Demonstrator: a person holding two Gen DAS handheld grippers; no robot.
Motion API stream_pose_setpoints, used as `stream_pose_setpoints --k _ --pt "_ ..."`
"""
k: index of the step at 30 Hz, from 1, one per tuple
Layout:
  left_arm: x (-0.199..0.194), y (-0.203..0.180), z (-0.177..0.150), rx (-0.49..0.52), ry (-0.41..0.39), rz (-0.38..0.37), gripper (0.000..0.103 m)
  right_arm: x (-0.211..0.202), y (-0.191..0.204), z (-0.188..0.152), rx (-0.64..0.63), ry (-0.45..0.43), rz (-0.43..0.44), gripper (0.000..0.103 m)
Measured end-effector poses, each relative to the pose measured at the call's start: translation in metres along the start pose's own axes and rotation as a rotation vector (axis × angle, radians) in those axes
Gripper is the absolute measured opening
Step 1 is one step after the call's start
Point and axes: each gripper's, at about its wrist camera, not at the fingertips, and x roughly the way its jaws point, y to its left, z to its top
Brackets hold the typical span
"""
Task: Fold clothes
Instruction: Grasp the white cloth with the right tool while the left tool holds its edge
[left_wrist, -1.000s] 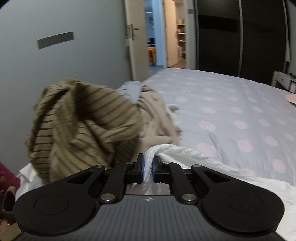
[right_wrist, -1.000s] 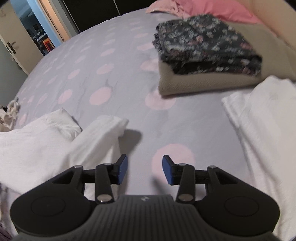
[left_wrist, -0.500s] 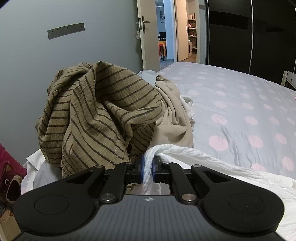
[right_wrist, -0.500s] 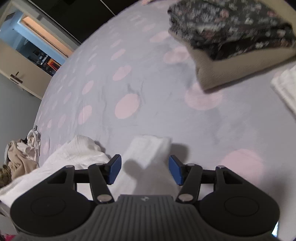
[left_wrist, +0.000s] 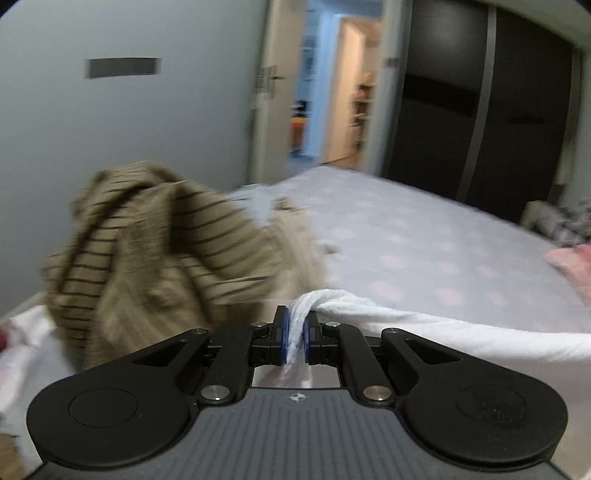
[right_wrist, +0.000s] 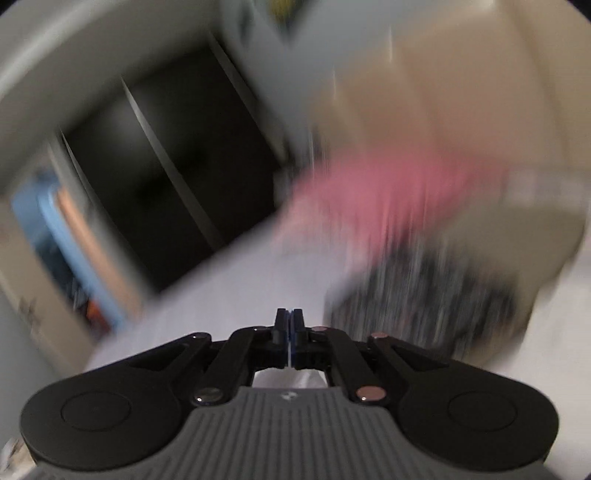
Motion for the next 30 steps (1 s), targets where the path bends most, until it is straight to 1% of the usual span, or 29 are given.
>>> stream_pose_setpoints --k 1,2,4,5,7,9,11,14,15,16,18,19,20,21,22,23,24,26,29,30 --pt "-0.001 -0.005 -0.001 0.013 0.01 -0.023 0.006 -0.012 -0.002 0.01 -0.017 -0.06 -0.002 0.001" --pt "-0.001 -0.01 -0.003 0.028 0.024 -0.038 0.006 -0.02 -0.004 0.016 -0.037 -0.084 -0.004 0.001" --pt "0.001 -0.018 -0.007 0.048 0.063 -0.068 0.006 -0.026 -0.014 0.022 -0.061 -0.061 -0.035 0.001" --pt "0.004 -0.02 -0.01 0.054 0.094 -0.072 0.006 -0.026 -0.021 0.021 -0.059 -0.031 -0.065 0.001" --pt "0.012 -0.022 -0.017 0.079 0.151 -0.059 0.006 -0.018 -0.041 0.015 -0.031 0.071 -0.133 0.001" --pt "0.02 -0.026 -0.025 0.139 0.201 -0.022 0.006 -0.01 -0.061 0.006 -0.013 0.182 -0.208 0.001" --pt "0.028 -0.029 -0.035 0.2 0.255 -0.008 0.006 -0.002 -0.077 -0.004 -0.031 0.285 -0.283 0.001" --pt "0.039 -0.036 -0.055 0.273 0.321 0.017 0.006 0.006 -0.103 -0.02 -0.023 0.419 -0.33 0.001" --pt "0.042 -0.039 -0.061 0.299 0.332 0.033 0.006 0.009 -0.108 -0.026 -0.006 0.461 -0.334 0.001" --pt "0.044 -0.041 -0.065 0.32 0.338 0.05 0.006 0.011 -0.114 -0.033 0.011 0.502 -0.338 0.004" --pt "0.045 -0.042 -0.072 0.338 0.345 0.076 0.008 0.018 -0.125 -0.049 0.043 0.588 -0.316 0.006" --pt "0.045 -0.04 -0.075 0.339 0.348 0.085 0.011 0.021 -0.126 -0.055 0.041 0.616 -0.303 0.006" --pt "0.045 -0.039 -0.076 0.338 0.349 0.088 0.013 0.023 -0.123 -0.06 0.027 0.634 -0.293 0.006" --pt "0.044 -0.037 -0.077 0.336 0.349 0.088 0.014 0.025 -0.121 -0.064 0.012 0.653 -0.282 0.01" --pt "0.043 -0.035 -0.078 0.334 0.344 0.089 0.017 0.027 -0.119 -0.069 -0.002 0.672 -0.272 0.017" --pt "0.041 -0.034 -0.077 0.334 0.337 0.089 0.022 0.03 -0.116 -0.073 -0.021 0.684 -0.261 0.022" --pt "0.039 -0.032 -0.077 0.333 0.33 0.09 0.024 0.031 -0.113 -0.077 -0.04 0.694 -0.246 0.032" --pt "0.036 -0.03 -0.076 0.34 0.313 0.092 0.031 0.035 -0.106 -0.085 -0.061 0.716 -0.212 0.033" --pt "0.032 -0.027 -0.078 0.361 0.298 0.093 0.037 0.037 -0.099 -0.093 -0.072 0.745 -0.193 0.036" --pt "0.031 -0.026 -0.079 0.365 0.298 0.092 0.037 0.04 -0.1 -0.097 -0.073 0.754 -0.198 0.039"
